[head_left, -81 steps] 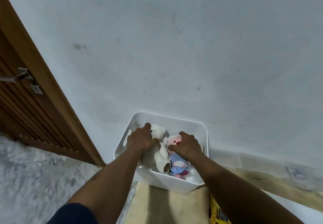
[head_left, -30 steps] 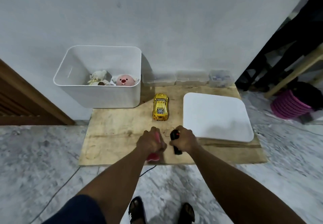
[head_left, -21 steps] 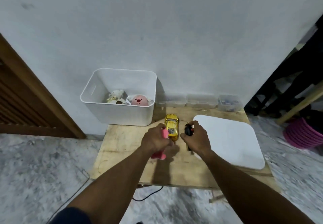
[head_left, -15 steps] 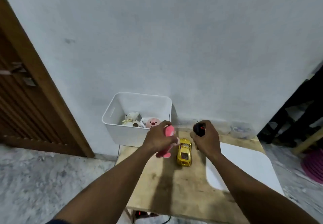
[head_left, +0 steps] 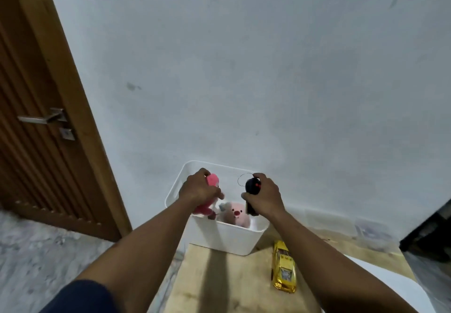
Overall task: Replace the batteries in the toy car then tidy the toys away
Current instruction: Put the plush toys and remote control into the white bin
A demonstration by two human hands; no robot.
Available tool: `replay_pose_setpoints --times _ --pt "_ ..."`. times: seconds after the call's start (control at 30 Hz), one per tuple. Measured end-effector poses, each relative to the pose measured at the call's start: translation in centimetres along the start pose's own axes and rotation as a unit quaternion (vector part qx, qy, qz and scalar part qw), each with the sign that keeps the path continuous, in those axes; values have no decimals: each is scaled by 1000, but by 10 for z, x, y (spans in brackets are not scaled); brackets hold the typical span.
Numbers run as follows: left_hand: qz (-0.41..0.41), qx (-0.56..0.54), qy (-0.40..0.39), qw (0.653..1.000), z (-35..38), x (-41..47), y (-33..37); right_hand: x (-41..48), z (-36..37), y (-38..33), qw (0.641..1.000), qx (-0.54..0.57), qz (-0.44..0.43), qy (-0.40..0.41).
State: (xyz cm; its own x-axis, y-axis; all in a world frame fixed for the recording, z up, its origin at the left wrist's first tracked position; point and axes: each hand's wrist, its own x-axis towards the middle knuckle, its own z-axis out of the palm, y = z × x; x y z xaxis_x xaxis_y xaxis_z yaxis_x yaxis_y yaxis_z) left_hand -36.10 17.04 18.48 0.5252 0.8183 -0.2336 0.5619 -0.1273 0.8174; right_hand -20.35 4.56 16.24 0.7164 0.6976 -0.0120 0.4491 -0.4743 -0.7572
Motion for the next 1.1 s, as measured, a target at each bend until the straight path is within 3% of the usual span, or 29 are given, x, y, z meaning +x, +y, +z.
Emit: replay_pose_setpoints --times 0.17,0.37,0.5,0.6,0.77,1.1 --pt "-31 -31 -1 999 7 47 -13 51 43 5 995 -48 32 -83" --pt "-48 29 -12 998 25 103 -39 95 87 25 983 -88 68 -148" --pt "-55 152 -17 987 29 128 -56 109 104 31 979 -108 73 -157" --pt "-70 149 -14 986 29 132 -62 109 103 32 977 -119 71 -161" --pt "-51 155 -19 986 26 124 -54 103 87 30 983 -132 38 -122" --pt "49 115 -17 992 44 72 4 40 6 26 996 -72 -12 45"
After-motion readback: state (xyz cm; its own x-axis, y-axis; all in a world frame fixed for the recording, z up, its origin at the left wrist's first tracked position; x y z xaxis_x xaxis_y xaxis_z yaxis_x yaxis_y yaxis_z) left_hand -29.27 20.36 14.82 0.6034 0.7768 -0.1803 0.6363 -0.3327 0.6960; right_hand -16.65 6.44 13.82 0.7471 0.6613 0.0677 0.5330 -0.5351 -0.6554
